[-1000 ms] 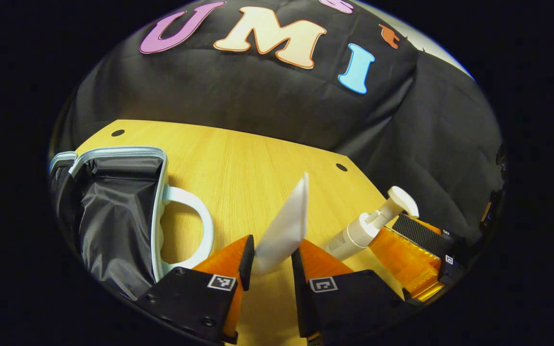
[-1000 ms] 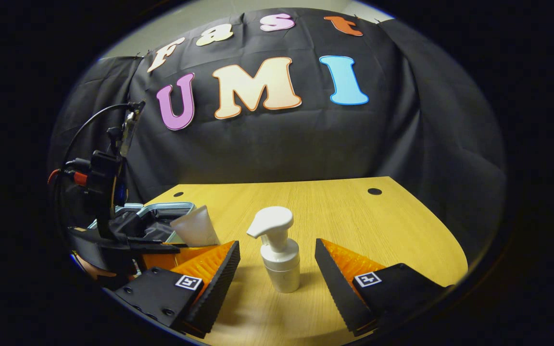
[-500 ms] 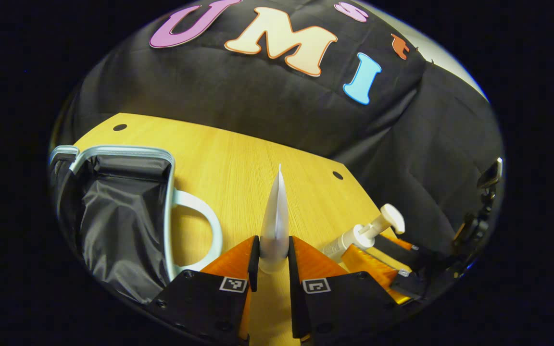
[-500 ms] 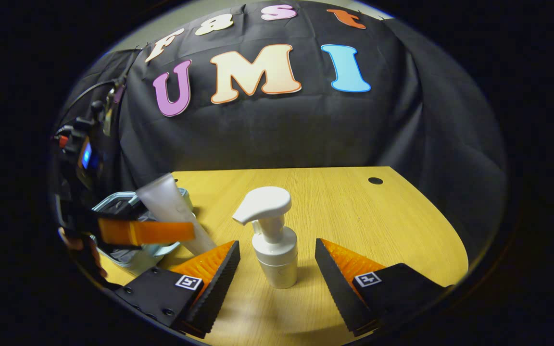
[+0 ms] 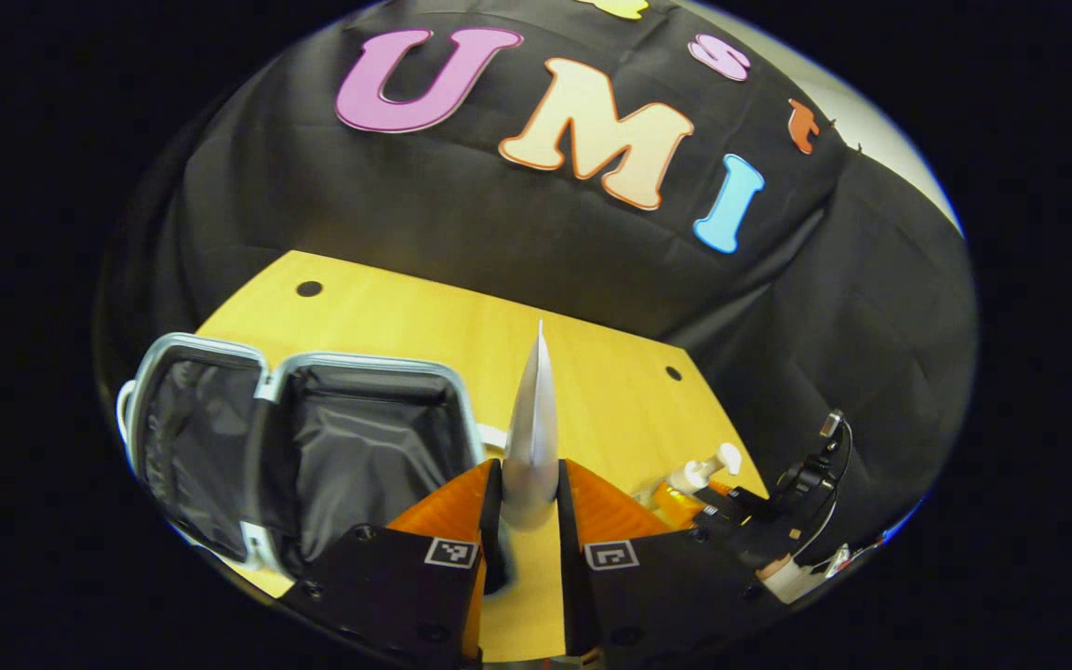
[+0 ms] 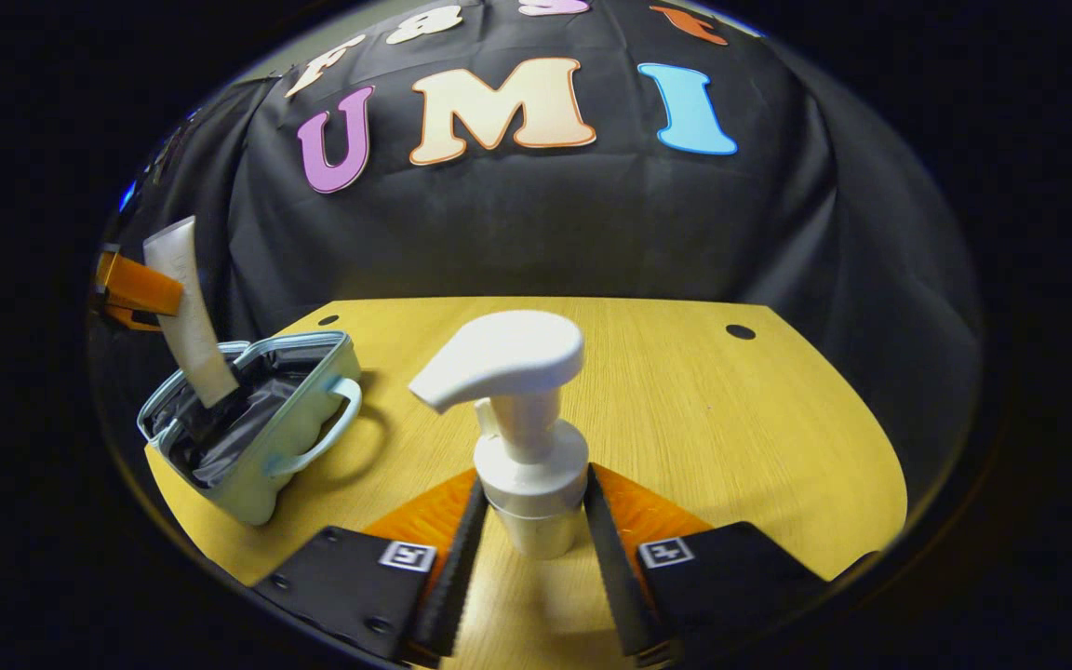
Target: First open the suitcase, pack the skin care products into it, and then close the suitcase.
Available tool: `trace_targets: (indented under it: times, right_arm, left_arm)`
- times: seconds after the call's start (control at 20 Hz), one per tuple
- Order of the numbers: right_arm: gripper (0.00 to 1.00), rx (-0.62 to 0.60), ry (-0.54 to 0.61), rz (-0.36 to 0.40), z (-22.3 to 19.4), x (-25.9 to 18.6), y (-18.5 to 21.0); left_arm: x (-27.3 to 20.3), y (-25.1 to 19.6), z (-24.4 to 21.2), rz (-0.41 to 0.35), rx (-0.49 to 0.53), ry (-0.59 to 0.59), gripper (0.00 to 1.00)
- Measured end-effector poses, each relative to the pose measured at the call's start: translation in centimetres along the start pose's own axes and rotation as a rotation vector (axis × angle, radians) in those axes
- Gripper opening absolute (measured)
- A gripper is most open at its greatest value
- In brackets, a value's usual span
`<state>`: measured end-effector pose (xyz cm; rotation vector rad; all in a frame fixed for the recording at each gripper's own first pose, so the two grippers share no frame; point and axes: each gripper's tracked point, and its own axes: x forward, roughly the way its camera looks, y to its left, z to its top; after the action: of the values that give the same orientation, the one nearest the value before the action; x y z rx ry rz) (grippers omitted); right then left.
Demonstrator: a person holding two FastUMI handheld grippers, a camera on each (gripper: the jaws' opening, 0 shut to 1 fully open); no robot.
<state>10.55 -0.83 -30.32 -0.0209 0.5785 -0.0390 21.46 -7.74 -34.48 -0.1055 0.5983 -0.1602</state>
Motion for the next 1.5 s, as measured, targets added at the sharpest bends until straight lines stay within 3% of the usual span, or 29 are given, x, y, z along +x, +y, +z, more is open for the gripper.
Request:
trace_targets:
  times: [0.05,0.3,0.45,0.75,0.95,1.0,1.2,1.25,1.35,1.4,1.45,1.5]
  right_arm:
    - [0.63,0.000,0.014,0.006,-0.1,-0.1,0.2]
    - [0.60,0.002,0.036,0.053,1.1,-1.5,2.2]
    - [0.60,-0.009,0.034,0.102,2.8,-3.3,4.6]
    - [0.61,0.065,0.094,0.325,5.6,-7.5,14.5]
    - [0.61,0.108,0.172,0.471,5.8,-9.1,21.1]
    - [0.61,0.107,0.188,0.491,5.6,-9.1,22.3]
    - [0.61,0.086,0.251,0.536,4.8,-8.0,25.5]
    - [0.59,0.086,0.262,0.538,4.6,-7.5,26.1]
    - [0.61,0.092,0.285,0.542,4.1,-6.4,27.0]
    - [0.61,0.095,0.294,0.545,3.9,-5.9,27.5]
    - [0.61,0.097,0.304,0.550,3.8,-5.1,28.3]
    - [0.61,0.097,0.316,0.552,3.6,-4.4,28.8]
  left_arm:
    - [-1.0,1.5,-0.1,0.025,0.017,0.024,0.27]
    - [-2.5,7.7,-2.0,0.075,0.059,0.145,0.27]
    - [-2.0,9.5,-4.1,0.054,0.058,0.245,0.27]
    - [1.5,11.6,-6.9,0.024,0.045,0.409,0.24]
    - [3.5,13.0,-7.1,0.031,0.022,0.449,0.28]
    - [3.9,13.3,-7.3,0.033,0.014,0.460,0.24]
    - [5.1,15.0,-7.2,0.055,-0.026,0.463,0.35]
    - [5.2,15.4,-6.8,0.067,-0.037,0.444,0.34]
    - [5.3,16.0,-5.6,0.080,-0.072,0.383,0.63]
    - [4.9,16.2,-4.6,0.087,-0.082,0.340,0.57]
    - [4.3,16.3,-3.3,0.091,-0.083,0.287,0.75]
    - [3.4,16.3,-1.9,0.098,-0.080,0.227,0.67]
